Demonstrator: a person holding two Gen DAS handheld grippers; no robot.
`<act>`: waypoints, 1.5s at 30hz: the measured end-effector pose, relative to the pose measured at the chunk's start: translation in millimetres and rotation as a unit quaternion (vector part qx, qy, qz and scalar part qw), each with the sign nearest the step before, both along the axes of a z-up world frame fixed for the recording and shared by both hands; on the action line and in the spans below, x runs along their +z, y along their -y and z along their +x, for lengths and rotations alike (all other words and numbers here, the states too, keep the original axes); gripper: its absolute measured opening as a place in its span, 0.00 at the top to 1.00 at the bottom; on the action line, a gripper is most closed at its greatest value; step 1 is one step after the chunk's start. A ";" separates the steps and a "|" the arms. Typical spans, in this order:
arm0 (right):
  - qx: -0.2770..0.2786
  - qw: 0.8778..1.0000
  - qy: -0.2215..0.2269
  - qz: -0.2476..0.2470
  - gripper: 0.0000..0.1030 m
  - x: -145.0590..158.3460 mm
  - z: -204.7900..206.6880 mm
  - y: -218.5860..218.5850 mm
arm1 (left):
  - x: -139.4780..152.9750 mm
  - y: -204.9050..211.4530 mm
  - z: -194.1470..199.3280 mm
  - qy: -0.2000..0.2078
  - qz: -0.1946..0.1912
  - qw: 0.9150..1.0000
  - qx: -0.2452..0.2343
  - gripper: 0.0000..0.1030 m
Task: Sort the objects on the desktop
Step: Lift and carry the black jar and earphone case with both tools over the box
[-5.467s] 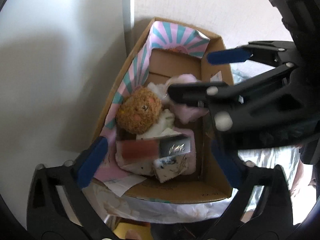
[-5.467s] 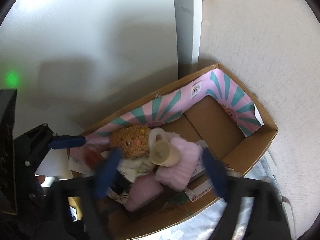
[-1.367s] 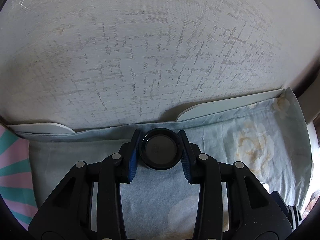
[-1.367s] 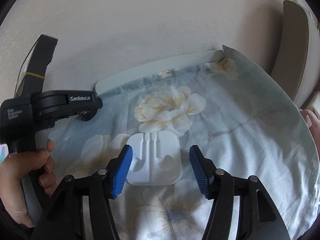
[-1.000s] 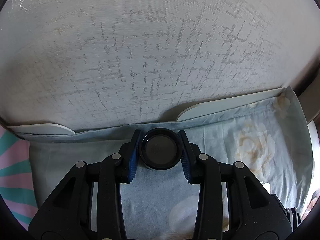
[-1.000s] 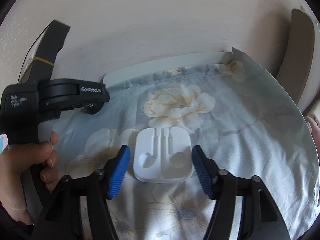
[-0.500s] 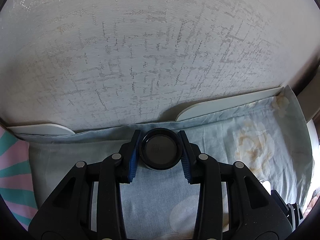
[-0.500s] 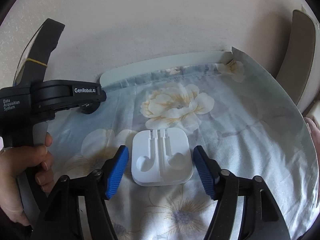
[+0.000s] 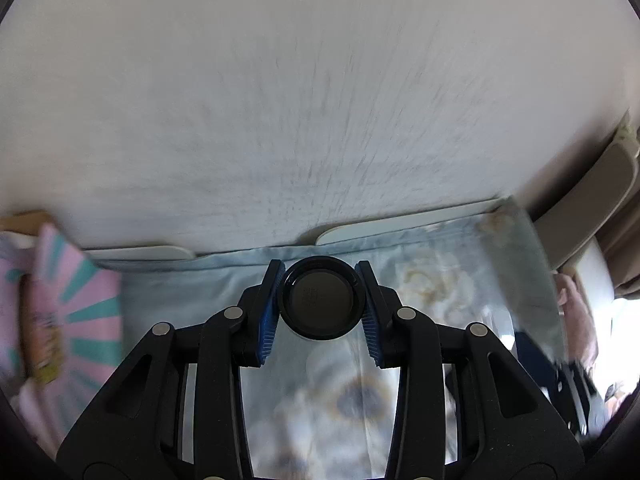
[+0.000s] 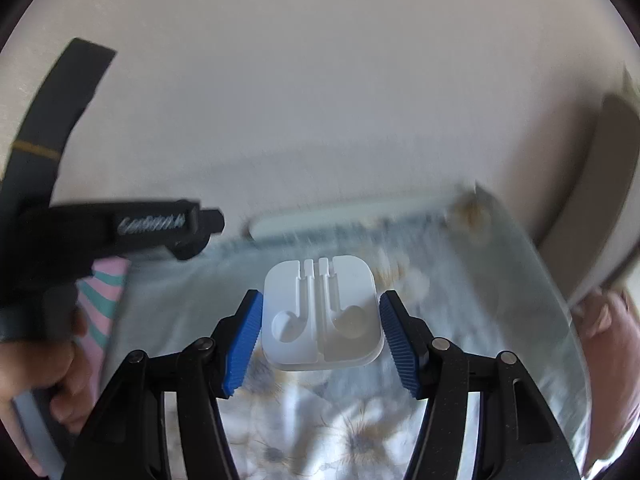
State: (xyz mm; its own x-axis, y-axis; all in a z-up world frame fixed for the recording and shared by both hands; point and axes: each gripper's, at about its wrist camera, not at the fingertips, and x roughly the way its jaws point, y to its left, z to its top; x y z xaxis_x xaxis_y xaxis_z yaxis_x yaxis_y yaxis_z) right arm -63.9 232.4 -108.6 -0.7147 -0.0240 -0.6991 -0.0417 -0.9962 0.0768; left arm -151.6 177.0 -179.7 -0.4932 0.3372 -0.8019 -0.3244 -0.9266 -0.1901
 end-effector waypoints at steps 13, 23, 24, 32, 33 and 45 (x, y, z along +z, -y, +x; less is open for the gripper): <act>0.174 0.984 -0.017 -0.024 0.46 93.6 11.8 41.3 | 117.4 104.0 78.7 -0.048 0.015 0.993 0.106 0.68; 0.387 0.921 0.043 0.007 0.46 112.8 26.7 162.6 | 131.3 218.6 136.6 -0.019 0.006 0.975 0.223 0.68; 0.407 0.912 0.049 0.012 0.46 111.3 27.1 174.5 | 128.7 224.9 140.6 -0.014 0.004 0.973 0.230 0.68; 0.511 0.851 0.119 0.030 0.46 98.0 -6.6 246.2 | 95.8 273.6 173.3 0.039 0.001 0.956 0.290 0.68; 0.519 0.844 0.127 0.040 0.46 96.1 -2.4 253.2 | 92.9 275.4 174.6 0.042 0.002 0.955 0.293 0.68; 0.539 0.825 0.157 0.059 0.46 72.8 -5.9 280.2 | 65.8 292.5 180.4 0.072 0.010 0.948 0.310 0.68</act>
State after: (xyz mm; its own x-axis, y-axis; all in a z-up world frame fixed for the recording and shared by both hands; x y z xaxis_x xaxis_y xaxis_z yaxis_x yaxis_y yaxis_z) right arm -69.9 -47.8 -35.8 -0.1053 -0.4452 -0.8892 0.8746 -0.4671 0.1303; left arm 28.8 -115.5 -113.9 -0.4884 0.0350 -0.8719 0.3111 -0.9265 -0.2115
